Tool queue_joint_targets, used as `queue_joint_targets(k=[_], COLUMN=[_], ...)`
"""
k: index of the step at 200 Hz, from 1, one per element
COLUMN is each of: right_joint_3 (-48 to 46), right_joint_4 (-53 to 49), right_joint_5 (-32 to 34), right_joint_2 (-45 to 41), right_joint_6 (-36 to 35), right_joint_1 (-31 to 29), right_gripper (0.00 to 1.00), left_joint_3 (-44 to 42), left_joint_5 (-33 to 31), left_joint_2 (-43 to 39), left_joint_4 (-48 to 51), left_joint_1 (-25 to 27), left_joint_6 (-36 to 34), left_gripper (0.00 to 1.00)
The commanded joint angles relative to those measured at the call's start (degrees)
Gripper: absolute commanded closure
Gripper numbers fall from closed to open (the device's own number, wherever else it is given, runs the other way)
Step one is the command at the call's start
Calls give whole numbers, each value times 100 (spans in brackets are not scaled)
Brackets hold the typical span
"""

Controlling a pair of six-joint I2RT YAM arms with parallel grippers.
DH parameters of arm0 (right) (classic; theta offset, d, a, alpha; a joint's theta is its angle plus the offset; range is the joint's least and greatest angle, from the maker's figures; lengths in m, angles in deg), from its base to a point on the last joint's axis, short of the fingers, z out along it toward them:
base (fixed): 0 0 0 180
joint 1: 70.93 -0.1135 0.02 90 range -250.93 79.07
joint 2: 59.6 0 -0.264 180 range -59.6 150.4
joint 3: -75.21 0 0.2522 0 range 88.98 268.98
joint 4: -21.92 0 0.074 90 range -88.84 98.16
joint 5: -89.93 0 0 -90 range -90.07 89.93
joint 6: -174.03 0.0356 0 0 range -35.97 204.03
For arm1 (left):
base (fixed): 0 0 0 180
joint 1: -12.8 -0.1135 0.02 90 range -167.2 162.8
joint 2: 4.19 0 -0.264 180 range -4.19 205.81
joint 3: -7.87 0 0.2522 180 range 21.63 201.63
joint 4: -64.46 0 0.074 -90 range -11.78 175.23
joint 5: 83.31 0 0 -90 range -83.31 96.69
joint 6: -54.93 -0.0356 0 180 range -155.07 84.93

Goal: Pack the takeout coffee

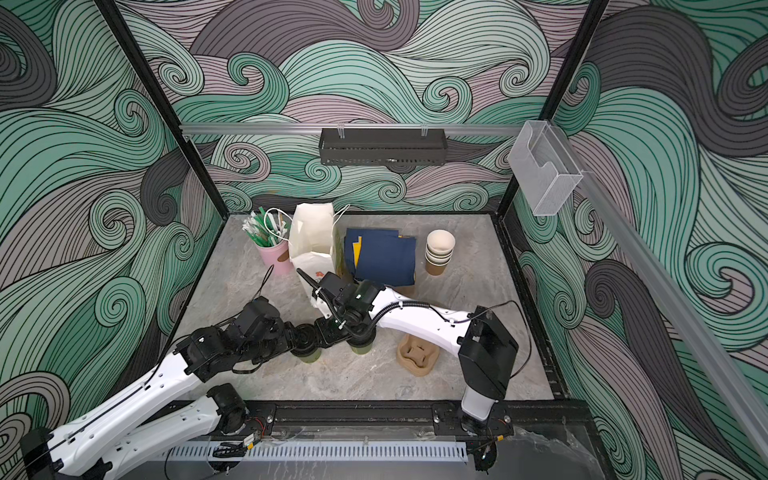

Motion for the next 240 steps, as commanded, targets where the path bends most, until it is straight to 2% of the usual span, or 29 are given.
queue_joint_targets(k=[1,125,240], right_joint_3=[5,124,-196], right_joint_4=[27,127,-149], right_joint_5=[73,79,518], right_joint_2=[203,615,916], right_joint_6=[-61,-62,-200], right_joint_1=[-30,-41,-61], right_gripper=[60,61,62], left_joint_3=[121,-264,-472], left_joint_5=[-54,115,133], left_joint_2=[73,-4,-9], left_joint_4=[-101,-110,-66], left_joint_1=[-91,-157,-157], left_joint_6=[-137,-51,23], left_gripper=[33,45,48])
